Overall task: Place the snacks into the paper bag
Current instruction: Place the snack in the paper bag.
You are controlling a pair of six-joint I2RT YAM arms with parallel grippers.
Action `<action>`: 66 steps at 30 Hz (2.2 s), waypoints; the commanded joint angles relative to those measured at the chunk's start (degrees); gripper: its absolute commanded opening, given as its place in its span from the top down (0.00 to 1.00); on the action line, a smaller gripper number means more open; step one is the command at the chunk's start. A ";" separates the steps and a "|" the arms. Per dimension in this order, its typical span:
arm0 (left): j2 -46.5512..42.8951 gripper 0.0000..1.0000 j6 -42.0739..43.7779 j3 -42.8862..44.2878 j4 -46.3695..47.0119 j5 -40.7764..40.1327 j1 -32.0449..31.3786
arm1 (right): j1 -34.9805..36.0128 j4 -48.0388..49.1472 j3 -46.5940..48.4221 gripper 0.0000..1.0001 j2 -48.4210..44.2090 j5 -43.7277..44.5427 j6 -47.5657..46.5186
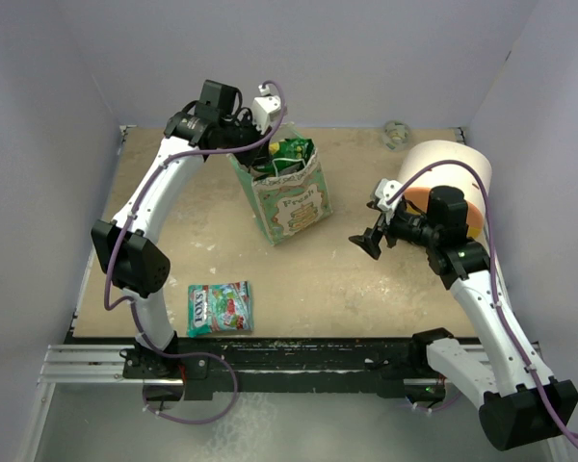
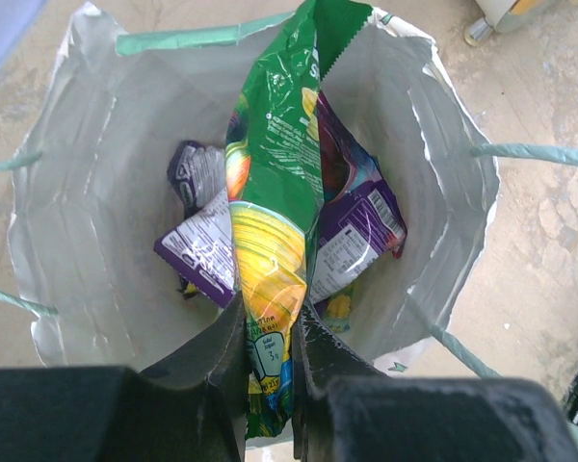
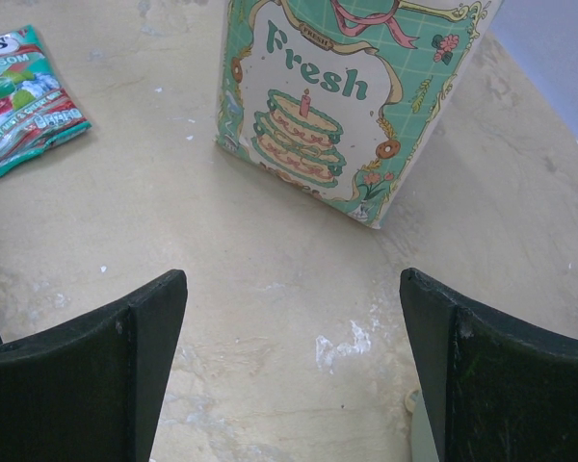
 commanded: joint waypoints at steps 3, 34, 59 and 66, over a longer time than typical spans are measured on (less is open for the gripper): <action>3.17 1.00 -3.21 7.46 -5.24 1.17 -0.18 | -0.37 2.28 -0.45 0.07 -0.55 -1.81 0.05; 8.37 0.92 -1.24 10.85 -17.20 12.96 -1.26 | -0.57 2.52 -0.76 0.06 -0.16 -1.83 -0.18; 12.25 0.79 -4.54 15.69 -15.47 -1.05 -5.22 | -0.81 2.72 -1.16 0.05 0.15 -1.74 -0.47; 14.62 0.67 -3.37 16.72 -15.60 -1.91 -5.24 | -0.88 2.77 -1.19 0.05 0.51 -1.65 -0.45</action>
